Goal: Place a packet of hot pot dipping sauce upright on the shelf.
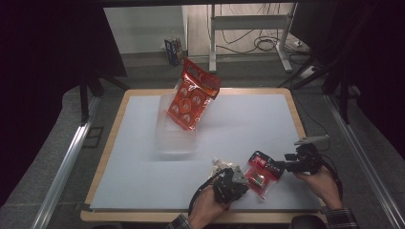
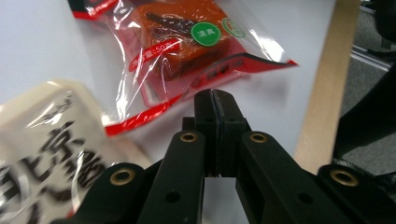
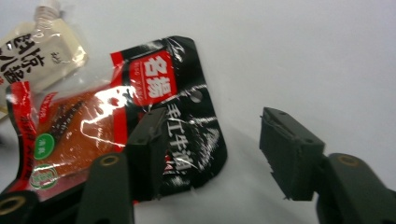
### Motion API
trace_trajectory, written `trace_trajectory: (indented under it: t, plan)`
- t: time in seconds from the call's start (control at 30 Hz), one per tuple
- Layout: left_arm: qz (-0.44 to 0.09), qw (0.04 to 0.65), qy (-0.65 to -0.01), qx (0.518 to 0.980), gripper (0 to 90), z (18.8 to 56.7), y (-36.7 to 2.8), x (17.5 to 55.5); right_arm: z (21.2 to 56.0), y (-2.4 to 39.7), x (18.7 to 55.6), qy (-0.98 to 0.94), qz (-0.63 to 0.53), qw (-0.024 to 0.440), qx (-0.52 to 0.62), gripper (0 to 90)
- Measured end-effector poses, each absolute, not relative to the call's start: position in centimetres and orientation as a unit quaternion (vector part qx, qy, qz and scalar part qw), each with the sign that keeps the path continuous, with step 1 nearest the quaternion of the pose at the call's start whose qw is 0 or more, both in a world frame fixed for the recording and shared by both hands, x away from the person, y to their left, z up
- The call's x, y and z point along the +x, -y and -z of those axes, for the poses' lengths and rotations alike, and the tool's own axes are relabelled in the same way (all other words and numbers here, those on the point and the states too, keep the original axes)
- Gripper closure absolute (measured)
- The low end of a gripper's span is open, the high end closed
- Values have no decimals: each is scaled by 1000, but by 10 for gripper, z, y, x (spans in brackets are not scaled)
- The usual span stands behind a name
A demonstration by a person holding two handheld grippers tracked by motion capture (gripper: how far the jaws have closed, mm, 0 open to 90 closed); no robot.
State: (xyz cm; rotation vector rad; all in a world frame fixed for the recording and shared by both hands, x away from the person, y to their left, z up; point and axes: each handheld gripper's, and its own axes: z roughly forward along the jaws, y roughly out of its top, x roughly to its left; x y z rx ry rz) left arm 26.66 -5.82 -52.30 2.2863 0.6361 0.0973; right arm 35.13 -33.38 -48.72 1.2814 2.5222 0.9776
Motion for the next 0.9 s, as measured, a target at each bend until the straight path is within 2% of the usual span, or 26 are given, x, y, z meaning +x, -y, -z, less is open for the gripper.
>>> trace_trajectory:
  t: [0.2,0.47,0.5,0.7,0.9]
  plan:
    - [-52,352,-252,900,900,524,69,273,496,327,360,-850,-318,50,417,335]
    - [-48,348,-251,902,900,523,70,277,497,337,350,-837,-306,13,454,343]
    - [-44,365,-268,891,900,525,72,275,497,338,347,-835,-303,10,459,353]
    - [-39,360,-264,894,900,525,71,278,502,341,346,-824,-319,-20,469,420]
    - [-31,362,-265,893,900,525,70,281,505,341,353,-820,-329,-38,468,533]
